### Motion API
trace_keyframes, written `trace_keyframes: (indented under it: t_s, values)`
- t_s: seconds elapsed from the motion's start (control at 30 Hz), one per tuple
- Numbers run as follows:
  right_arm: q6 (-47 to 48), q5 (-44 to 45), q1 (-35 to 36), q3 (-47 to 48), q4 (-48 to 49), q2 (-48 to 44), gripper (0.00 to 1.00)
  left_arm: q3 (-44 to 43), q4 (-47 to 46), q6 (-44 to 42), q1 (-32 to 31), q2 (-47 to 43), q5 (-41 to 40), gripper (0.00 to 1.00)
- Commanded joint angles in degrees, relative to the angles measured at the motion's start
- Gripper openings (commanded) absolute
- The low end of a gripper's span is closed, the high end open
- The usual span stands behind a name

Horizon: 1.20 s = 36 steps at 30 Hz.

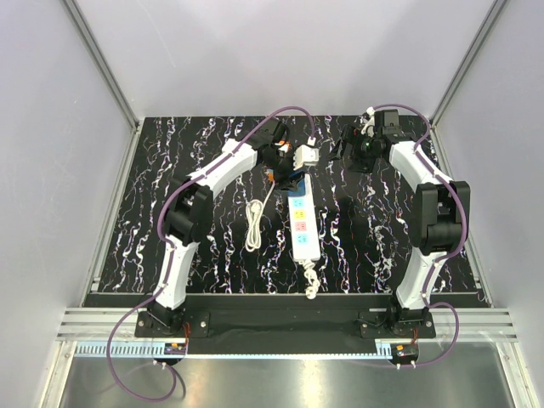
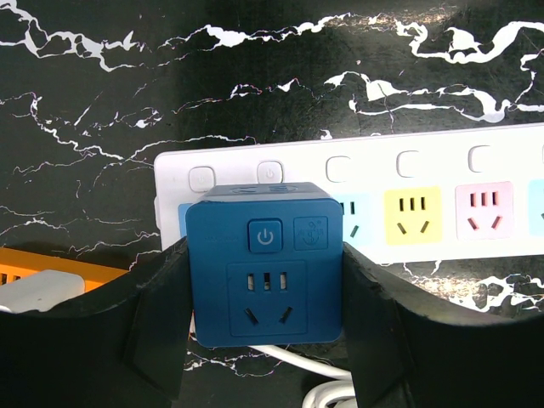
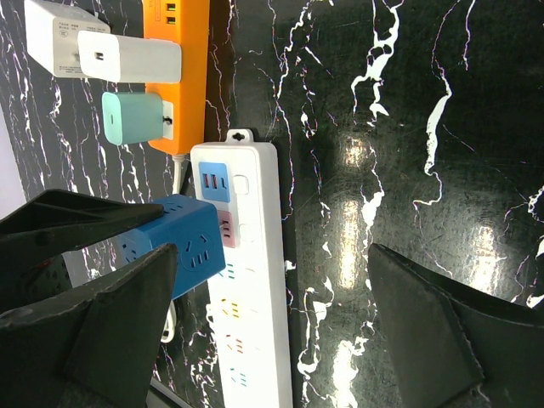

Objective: Insert the plug

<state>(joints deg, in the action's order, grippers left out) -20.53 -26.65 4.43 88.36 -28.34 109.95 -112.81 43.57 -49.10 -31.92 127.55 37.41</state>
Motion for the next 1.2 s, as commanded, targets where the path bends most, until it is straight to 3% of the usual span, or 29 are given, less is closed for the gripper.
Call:
trace_keyframes:
  t_s: [0.0,0.4,1.17]
  values:
    - [0.41,-1.21,-0.30,0.06,1.44,-0.35,1.00,-1.79,1.60,1.11,-0.42,-1.42,1.35,0.00]
    - [0.14,-2.09,-0.38,0.15,1.88,0.00,1.00,-3.73,1.60,4.10,-0.69,-0.37,4.78,0.00]
    - [0.76,-1.47,-0.38,0.59,1.97,0.18,1.00,-4.61,1.69,2.43,-0.07,2.18,-0.41,0.00]
